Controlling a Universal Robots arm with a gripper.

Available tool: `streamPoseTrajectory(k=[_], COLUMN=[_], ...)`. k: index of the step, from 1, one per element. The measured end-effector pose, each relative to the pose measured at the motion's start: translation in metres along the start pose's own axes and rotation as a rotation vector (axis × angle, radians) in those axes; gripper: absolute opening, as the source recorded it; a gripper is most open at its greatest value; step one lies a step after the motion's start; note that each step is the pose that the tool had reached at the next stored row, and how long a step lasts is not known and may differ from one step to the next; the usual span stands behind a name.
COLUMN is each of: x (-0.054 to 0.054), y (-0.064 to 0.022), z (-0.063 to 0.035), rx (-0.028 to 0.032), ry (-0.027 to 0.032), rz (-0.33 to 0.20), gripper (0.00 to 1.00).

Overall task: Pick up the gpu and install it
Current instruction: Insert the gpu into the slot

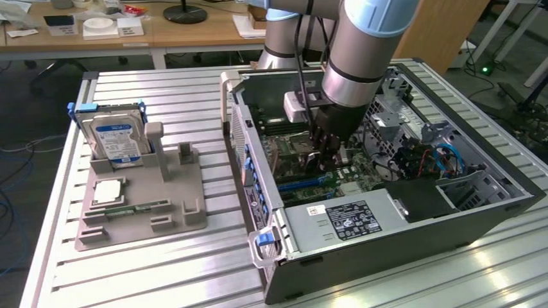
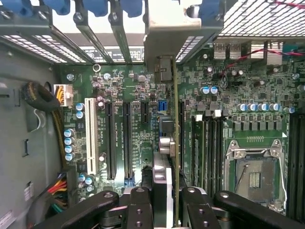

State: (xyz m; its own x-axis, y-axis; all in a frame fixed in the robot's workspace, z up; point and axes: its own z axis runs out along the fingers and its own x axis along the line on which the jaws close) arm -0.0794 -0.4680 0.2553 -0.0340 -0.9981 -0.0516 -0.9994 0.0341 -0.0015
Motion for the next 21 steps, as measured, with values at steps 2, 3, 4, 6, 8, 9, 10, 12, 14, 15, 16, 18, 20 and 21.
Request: streamPoseTrajectory(k=[2,3,4,6,8,9,10,12,14,15,16,18,20,21], x=[0.0,-0.0002,-0.0004,-0.0005,-0.0005,-0.0005,-0.0005,-0.0005,-0.0005,-0.0005,-0.0005,-0.0005,-0.0007,-0.0006], y=[0.0012,0.0023,0.0034,0.0048,0.0048,0.0048,0.0048,0.0048,0.0048,0.0048,0.0048,0.0052,0.0055,0.0055], z=[0.0018,0.0023,0.0028,0.0034,0.0034,0.0034,0.0035,0.0035,0.0035,0.0035,0.0035,0.0036,0.0058,0.0071], rx=[0.0,0.0,-0.0001,-0.0001,-0.0002,-0.0001,-0.0001,-0.0001,-0.0001,-0.0001,-0.0001,0.0,0.0,0.0], ry=[0.0,0.0,0.0,0.0001,0.0003,0.0002,0.0001,0.0001,0.0,0.0,0.0,-0.0002,-0.0001,0.0], rz=[0.0,0.0,0.0,0.0,0.0,0.0,0.0,0.0,0.0,0.0,0.0,0.0,0.0,0.0], gripper=[0.28,0.28,0.28,0.28,0.28,0.28,0.28,0.28,0.28,0.28,0.28,0.28,0.28,0.28])
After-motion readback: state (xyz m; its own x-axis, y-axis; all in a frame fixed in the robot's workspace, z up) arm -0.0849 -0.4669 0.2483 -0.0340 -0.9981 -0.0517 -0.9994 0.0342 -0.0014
